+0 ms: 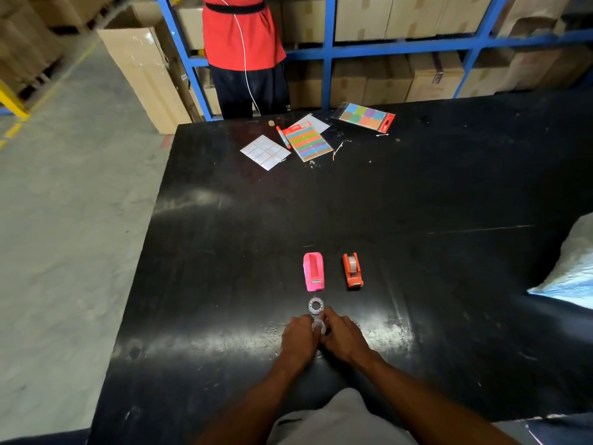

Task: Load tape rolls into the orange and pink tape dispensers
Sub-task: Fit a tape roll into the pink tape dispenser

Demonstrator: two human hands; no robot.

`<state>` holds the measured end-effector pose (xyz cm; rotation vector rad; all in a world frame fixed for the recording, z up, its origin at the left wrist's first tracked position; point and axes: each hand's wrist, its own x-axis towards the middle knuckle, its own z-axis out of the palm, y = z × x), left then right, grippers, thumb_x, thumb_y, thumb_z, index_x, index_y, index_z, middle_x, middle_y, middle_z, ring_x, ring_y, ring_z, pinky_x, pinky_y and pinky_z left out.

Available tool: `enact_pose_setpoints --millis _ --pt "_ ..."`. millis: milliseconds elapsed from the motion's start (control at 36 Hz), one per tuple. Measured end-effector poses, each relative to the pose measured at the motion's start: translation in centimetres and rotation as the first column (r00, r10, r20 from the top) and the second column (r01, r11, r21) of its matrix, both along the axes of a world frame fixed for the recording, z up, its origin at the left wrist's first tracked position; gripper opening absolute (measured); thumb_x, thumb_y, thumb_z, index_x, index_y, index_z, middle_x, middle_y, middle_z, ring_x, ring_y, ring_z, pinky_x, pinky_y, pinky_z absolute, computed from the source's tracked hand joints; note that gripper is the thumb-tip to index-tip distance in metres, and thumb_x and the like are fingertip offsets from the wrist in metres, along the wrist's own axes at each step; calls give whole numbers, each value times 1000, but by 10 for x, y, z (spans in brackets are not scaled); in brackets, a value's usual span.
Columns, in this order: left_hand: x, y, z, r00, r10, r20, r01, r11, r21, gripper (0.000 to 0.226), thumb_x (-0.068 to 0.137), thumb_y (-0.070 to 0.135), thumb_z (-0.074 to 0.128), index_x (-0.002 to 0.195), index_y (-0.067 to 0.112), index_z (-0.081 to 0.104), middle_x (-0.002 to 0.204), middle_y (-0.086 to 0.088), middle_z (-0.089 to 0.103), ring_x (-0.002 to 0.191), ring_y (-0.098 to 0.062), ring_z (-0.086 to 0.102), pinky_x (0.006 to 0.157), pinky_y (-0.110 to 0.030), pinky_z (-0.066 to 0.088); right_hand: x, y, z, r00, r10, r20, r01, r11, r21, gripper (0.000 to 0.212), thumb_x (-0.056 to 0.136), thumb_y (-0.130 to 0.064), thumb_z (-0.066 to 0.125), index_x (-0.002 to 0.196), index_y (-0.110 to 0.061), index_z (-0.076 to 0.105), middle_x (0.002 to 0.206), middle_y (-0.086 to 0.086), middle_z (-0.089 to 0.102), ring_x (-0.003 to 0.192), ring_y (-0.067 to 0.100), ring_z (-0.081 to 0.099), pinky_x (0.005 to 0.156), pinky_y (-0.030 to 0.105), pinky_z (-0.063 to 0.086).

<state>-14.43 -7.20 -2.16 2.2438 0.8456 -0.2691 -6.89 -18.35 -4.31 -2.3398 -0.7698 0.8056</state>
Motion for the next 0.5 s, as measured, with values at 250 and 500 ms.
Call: enact_pose_setpoints --millis 250,500 --pt "19 -4 1 981 13 -193 7 995 103 38 97 39 48 117 11 66 115 -16 67 109 -33 63 90 -37 49 10 3 -7 1000 10 -2 -10 1000 -26 25 90 -49 51 102 -28 47 94 3 70 85 28 64 66 33 43" --pt "30 7 -17 907 212 -365 -265 959 -102 48 84 42 66 115 6 60 118 -14 68 109 -31 66 86 -34 52 14 2 -15 997 71 -17 -72 996 -49 19 85 -39 57 97 -32 43 88 -2 67 80 24 60 65 34 40"
